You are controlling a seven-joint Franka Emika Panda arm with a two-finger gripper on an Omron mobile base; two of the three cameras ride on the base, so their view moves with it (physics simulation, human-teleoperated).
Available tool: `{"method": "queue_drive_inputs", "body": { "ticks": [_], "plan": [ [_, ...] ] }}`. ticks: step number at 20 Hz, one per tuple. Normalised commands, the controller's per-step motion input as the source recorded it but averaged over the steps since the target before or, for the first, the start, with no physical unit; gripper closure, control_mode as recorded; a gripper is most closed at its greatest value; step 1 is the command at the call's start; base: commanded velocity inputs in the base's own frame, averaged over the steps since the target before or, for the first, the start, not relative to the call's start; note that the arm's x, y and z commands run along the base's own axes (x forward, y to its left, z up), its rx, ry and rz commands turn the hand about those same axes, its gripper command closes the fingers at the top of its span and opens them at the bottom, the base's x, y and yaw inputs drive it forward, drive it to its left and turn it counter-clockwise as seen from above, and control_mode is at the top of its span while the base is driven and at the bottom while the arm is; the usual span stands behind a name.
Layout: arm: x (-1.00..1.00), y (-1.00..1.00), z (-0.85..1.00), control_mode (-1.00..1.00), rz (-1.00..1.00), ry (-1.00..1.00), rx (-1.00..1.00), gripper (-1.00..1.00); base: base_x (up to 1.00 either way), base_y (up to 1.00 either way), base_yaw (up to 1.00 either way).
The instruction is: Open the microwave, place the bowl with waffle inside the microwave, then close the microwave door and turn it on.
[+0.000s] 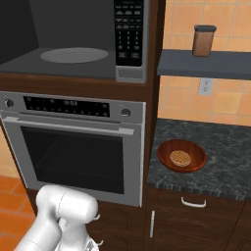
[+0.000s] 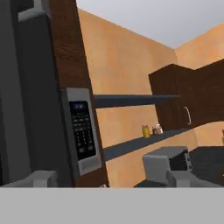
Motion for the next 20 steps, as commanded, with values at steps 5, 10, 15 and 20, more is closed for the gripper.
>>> {"method": "queue_drive_inputs", "body": {
  "ticks": [5,10,15,20],
  "plan": [
    [-0.33,-0.78,-0.09,-1.0,0.38,0.03,0.67,-1.0,0.0,0.0,0.0],
    [0.0,-0.03,-0.42,-1.0,0.73,0.22,0.56,-1.0,0.0,0.0,0.0],
    [0.38,-0.18,-0.31,-1.0,0.62,0.36,0.45,-1.0,0.0,0.0,0.0],
    [0.99,-0.42,-0.18,-1.0,0.27,0.16,0.15,-1.0,0.0,0.0,0.0]
  ]
}}
